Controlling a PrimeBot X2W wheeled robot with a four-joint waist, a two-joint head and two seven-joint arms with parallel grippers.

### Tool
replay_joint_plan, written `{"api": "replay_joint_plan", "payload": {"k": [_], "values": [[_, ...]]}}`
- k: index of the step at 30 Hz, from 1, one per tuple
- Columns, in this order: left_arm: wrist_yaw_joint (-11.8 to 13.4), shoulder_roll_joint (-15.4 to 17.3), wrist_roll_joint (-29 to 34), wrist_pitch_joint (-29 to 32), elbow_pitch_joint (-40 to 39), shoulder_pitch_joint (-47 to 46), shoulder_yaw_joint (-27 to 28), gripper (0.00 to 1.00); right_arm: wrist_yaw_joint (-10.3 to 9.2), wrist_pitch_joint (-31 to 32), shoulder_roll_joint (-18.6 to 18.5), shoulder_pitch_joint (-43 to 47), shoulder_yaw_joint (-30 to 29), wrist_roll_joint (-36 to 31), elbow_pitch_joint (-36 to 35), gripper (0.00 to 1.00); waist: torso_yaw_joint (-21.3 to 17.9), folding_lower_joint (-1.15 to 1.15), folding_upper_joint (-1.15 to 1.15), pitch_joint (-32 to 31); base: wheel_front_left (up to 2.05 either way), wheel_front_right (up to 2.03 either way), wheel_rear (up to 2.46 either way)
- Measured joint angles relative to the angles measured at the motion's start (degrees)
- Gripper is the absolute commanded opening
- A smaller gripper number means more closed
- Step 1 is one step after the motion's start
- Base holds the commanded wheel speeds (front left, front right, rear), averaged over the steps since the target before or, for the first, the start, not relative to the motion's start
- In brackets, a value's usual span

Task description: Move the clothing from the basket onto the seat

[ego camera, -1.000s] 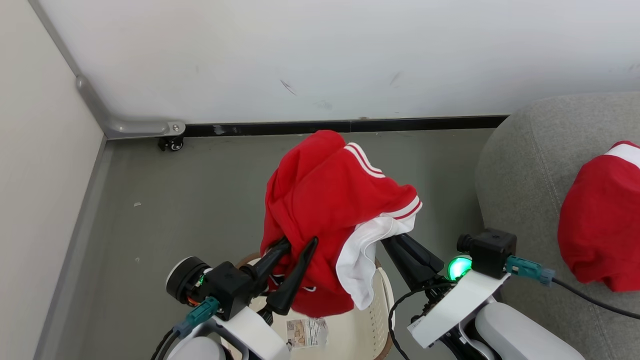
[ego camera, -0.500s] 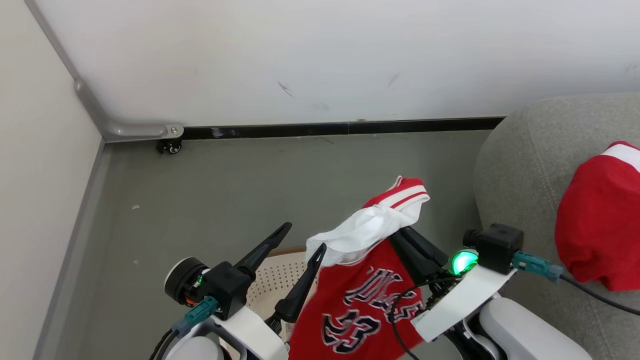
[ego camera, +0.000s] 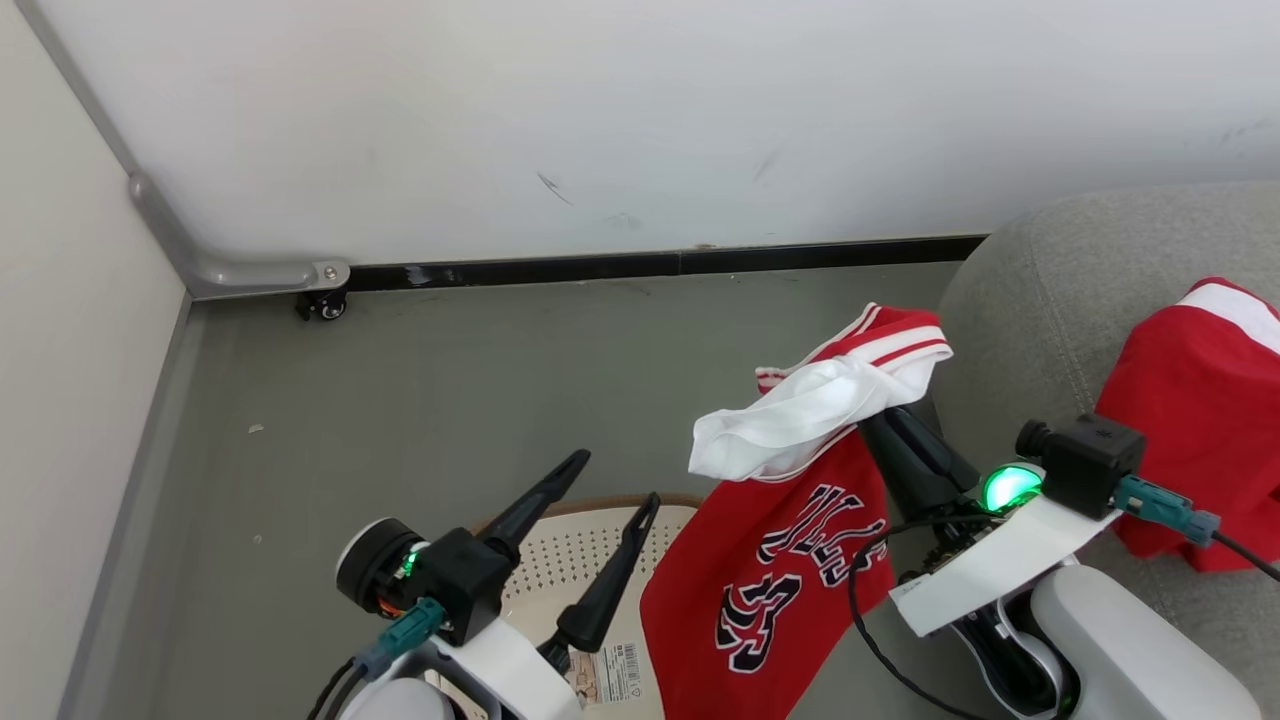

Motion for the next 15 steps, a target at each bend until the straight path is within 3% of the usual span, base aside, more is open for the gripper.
{"api": "replay_joint_plan", "payload": {"k": [15], "values": [[0.0,0.2,-0.2,0.0,-0.1,0.0,-2.6,1.00,0.00,0.0,-0.2,1.5,-3.5,-1.8,-2.9,0.00,-2.6,0.00,0.00,-0.8,0.00,0.00,0.00]]}}
